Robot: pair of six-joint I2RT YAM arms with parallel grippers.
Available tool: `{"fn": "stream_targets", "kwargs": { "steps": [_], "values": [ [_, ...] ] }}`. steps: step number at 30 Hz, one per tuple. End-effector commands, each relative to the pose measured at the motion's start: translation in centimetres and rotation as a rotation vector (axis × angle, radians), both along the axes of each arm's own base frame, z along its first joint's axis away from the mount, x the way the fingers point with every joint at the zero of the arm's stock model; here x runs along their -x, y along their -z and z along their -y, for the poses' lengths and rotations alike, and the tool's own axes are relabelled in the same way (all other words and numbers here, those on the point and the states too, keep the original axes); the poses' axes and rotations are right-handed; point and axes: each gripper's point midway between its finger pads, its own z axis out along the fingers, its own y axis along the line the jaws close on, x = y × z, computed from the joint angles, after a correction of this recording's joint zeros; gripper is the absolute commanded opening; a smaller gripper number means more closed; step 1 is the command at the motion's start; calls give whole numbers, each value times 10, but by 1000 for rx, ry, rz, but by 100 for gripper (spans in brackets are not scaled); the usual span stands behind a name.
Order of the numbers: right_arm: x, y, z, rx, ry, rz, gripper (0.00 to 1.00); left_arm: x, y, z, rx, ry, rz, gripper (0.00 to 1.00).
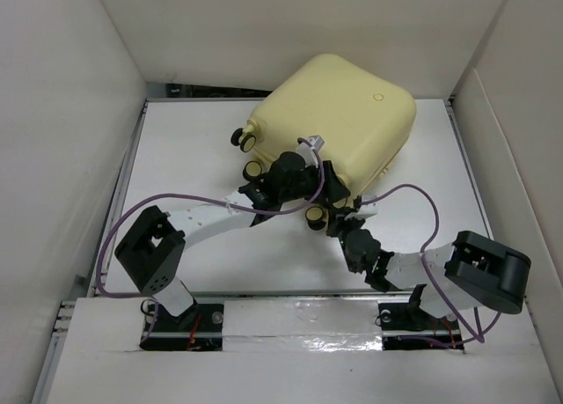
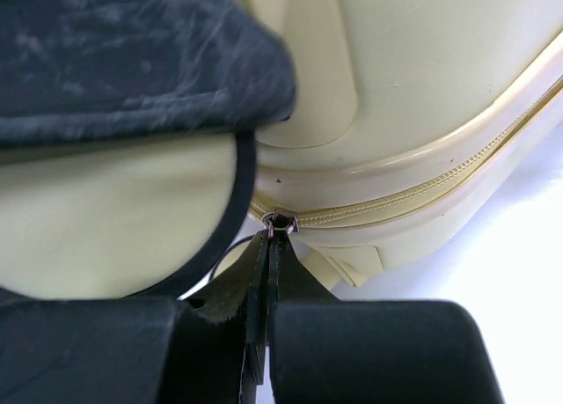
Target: Pack the luggage
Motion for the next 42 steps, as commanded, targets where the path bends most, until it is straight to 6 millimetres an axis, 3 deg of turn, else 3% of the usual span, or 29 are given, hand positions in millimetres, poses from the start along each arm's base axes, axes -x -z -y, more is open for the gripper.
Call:
{"fn": "stream_targets", "kwargs": {
  "steps": [1,2,3,4,6,7,8,10,11,13,15,18,19,22,26,28,33,36,42],
  "values": [
    [52,-130,-73,-381,-384,264,0,66,-163,40,512,231,211,51],
    [52,-119,-61,-342,-356,212,0,53,-152,26,447,170,218,69],
    [50,-104,-62,-305,-344,165,0,52,-157,19,444,153,256,74],
    [52,-108,-45,-324,-330,166,0,38,-136,8,347,97,231,77],
    [58,-90,-36,-285,-344,107,0,12,-132,-24,239,-63,301,87],
    [61,-96,-24,-308,-344,119,0,-4,-111,-44,134,-134,267,88],
    [63,-84,-20,-266,-351,88,0,-18,-117,-66,103,-230,282,88],
    [67,-81,-13,-256,-354,70,0,-25,-101,-94,18,-283,263,89],
    [68,-80,-5,-246,-349,69,0,-39,-104,-123,-14,-397,277,89],
    [70,-80,0,-234,-347,69,0,-43,-94,-154,-96,-480,259,89],
    [71,-84,7,-229,-347,76,0,-55,-91,-198,-160,-607,260,89],
    [76,-86,6,-224,-386,82,0,-69,-74,-253,-299,-706,210,90],
    [77,-84,4,-221,-396,79,0,-71,-69,-262,-336,-709,203,89],
    [81,-78,-3,-219,-436,65,0,-71,-45,-275,-491,-600,171,89],
    [82,-69,-10,-217,-462,49,0,-82,-27,-275,-646,-477,220,89],
    [83,-64,-11,-214,-468,42,0,-90,-33,-274,-654,-465,291,90],
    [85,-59,-13,-212,-479,31,0,-103,-20,-265,-676,-415,303,91],
    [86,-56,-14,-214,-487,23,0,-119,-10,-264,-719,-421,279,89],
    [87,-55,-20,-205,-508,16,0,-140,-9,-252,-724,-389,316,81]
  ]
}}
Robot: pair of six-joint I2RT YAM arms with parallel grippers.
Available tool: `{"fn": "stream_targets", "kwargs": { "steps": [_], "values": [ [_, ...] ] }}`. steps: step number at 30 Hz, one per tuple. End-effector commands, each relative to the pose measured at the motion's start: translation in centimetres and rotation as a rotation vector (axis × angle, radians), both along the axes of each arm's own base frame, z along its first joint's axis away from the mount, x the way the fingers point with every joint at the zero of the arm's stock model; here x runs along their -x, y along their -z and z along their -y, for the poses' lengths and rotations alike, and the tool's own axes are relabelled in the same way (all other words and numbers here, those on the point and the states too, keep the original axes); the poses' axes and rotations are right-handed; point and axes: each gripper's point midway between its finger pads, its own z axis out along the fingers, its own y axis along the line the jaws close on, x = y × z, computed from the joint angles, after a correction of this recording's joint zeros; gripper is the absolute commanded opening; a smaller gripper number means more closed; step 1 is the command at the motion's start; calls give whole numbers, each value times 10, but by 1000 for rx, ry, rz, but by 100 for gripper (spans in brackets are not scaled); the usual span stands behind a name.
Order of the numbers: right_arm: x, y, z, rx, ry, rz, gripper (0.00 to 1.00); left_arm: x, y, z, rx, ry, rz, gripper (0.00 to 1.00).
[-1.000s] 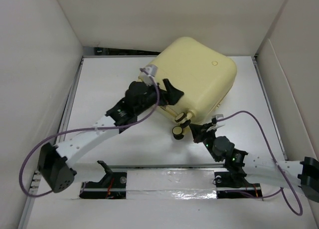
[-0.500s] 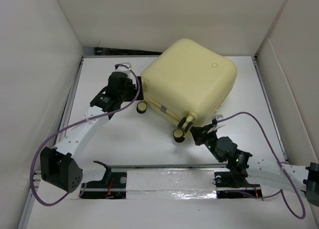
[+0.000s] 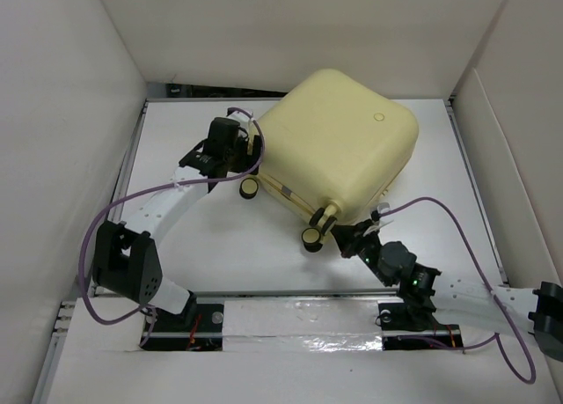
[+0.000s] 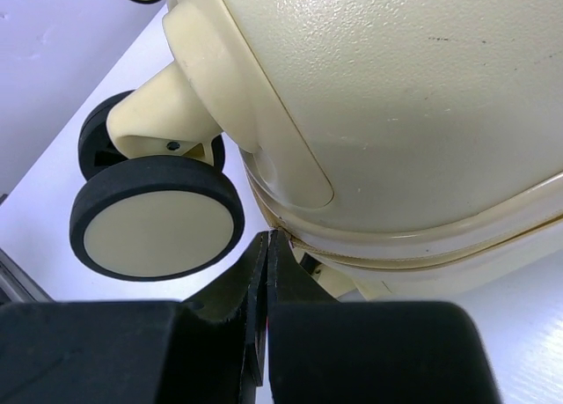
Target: Pack the luggage
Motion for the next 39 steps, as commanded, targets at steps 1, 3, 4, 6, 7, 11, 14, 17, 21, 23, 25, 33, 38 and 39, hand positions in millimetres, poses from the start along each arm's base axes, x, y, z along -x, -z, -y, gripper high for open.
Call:
{"fn": "stream_targets", "kwargs": {
  "steps": [1,3,4,6,7,11,14,17,21,23,25,33,38,39],
  "values": [
    [14,-30,-23,-130,-122,30,0,-20,-30,10,12,44,93,79],
    [14,-30,-24,-126,-122,28,0,-25,-25,12,7,43,83,70],
    [14,-28,-24,-123,-122,25,0,-28,-26,14,11,43,92,65],
    [13,-26,-24,-119,-120,20,0,-32,-23,13,16,40,93,30],
    [12,-26,-24,-118,-115,18,0,-33,-23,15,22,47,95,17],
    [7,-21,-24,-93,-91,11,0,-24,-24,30,96,107,72,0],
    [0,-23,-21,-66,-58,27,0,0,-21,50,112,142,41,0],
    [-16,-33,-11,-31,-14,49,0,38,-14,66,156,199,-17,0],
    [-40,-54,16,-30,31,77,0,76,-26,69,302,212,-21,0],
    [-55,-79,38,-52,85,121,0,98,-30,72,376,256,-31,0],
    [-61,-88,41,-43,65,128,0,113,-34,81,444,279,-39,0],
    [-32,-17,8,-116,-76,-26,0,195,-29,144,627,432,-90,0],
    [-27,19,-5,-80,-48,-121,0,211,-44,181,710,486,-26,0],
    [-29,17,-9,-78,-59,-120,0,210,-46,182,712,496,-17,0]
  ]
}}
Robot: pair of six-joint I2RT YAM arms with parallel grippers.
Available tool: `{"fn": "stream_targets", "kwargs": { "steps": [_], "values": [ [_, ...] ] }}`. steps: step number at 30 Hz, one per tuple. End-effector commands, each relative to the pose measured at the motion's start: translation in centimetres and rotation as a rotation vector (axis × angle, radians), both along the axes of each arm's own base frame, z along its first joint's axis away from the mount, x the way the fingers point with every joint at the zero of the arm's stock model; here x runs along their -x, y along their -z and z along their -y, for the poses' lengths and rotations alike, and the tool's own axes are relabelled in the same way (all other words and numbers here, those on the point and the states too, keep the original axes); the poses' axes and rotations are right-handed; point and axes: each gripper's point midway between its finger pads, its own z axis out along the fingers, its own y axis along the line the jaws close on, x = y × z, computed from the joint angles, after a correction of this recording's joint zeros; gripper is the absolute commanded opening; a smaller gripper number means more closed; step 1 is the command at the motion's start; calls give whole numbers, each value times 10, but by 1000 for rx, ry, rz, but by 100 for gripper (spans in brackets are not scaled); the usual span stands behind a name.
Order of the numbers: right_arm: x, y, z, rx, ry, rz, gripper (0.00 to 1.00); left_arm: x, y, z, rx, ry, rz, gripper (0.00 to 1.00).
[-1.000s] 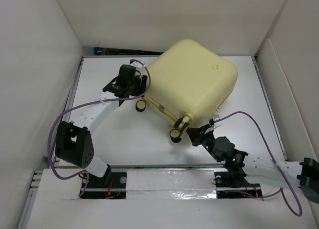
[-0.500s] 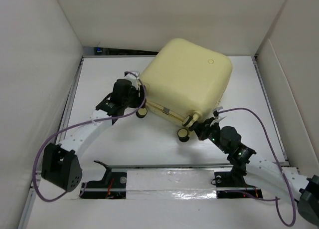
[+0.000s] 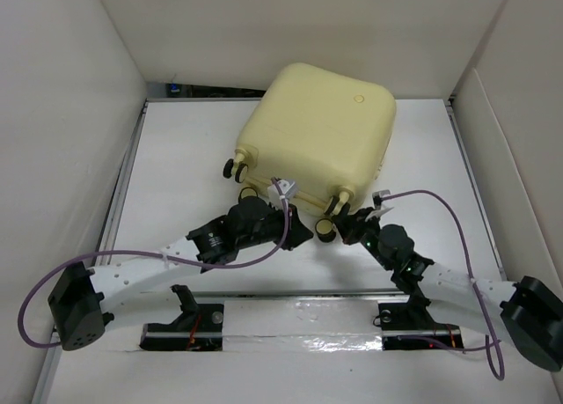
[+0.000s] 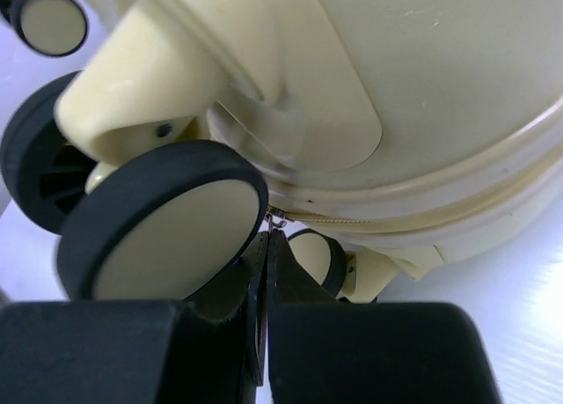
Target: Pack the luggage
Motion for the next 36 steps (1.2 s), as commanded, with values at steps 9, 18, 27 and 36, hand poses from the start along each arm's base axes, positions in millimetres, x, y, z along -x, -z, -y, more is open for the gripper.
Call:
{"fn": "stream_targets", "kwargs": {
  "steps": [9,18,27,36],
  "values": [
    [-3,-17,-21,-13,-23,-10,1,-38,-54,14,121,-127,155,50],
    [-2,-5,-23,-1,-26,-36,51,-51,-48,39,83,-93,164,60],
    [-28,-18,-24,-55,82,32,50,-60,-45,48,98,-86,155,55],
    [-39,-49,-26,-137,136,127,24,-61,-46,47,91,-92,161,51]
  ]
}}
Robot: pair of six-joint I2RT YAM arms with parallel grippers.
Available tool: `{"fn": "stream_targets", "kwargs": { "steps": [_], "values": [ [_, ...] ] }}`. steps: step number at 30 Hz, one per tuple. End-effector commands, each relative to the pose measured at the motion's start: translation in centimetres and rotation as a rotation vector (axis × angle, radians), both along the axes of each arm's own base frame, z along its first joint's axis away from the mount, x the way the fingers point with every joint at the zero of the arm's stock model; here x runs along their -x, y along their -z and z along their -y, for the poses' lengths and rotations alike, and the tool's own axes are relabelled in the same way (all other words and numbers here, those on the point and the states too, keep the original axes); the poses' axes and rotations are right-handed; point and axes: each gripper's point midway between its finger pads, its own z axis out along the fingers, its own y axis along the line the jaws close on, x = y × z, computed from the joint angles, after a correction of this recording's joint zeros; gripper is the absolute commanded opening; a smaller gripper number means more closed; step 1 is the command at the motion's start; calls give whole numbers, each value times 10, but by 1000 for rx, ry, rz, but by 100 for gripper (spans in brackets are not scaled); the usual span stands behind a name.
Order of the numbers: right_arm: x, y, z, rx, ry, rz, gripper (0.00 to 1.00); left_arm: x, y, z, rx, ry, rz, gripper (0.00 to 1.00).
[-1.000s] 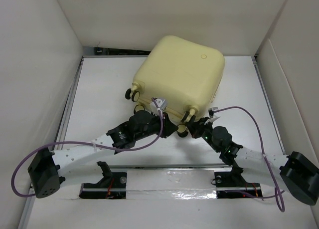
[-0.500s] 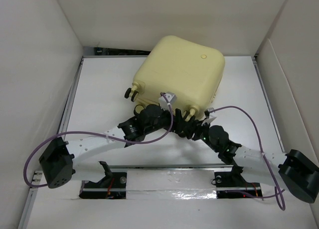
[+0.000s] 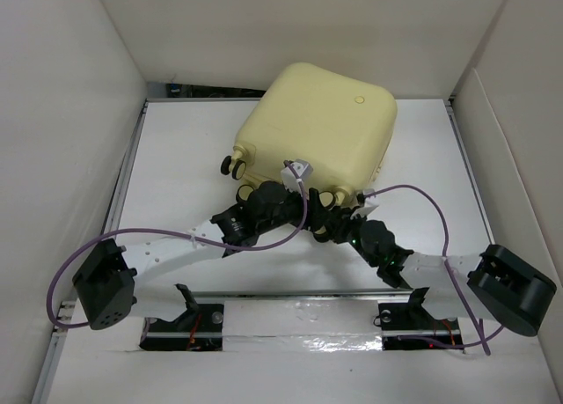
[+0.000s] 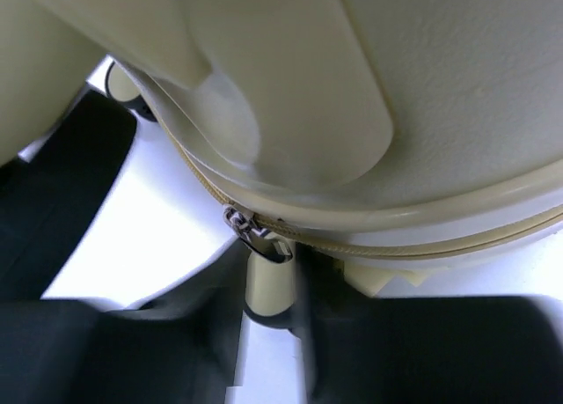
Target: Pack the luggage
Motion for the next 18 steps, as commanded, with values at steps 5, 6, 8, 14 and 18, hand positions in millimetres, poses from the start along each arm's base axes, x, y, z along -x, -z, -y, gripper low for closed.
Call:
{"fn": "stream_targets", "kwargs": {
  "steps": [5,6,8,14,18],
  "values": [
    [-13,-85,1,-228,120,218,0,-9,-35,14,76,13,59,50],
    [-11,-85,1,-229,123,221,0,-9,-36,16,83,16,57,49],
    [-3,-85,1,-230,119,221,0,-10,-40,25,113,30,50,48],
    [20,-55,-5,-189,111,144,0,-22,-65,66,218,78,30,42],
    [27,-47,-17,-162,126,123,0,-31,-108,105,328,140,25,41]
  ]
}}
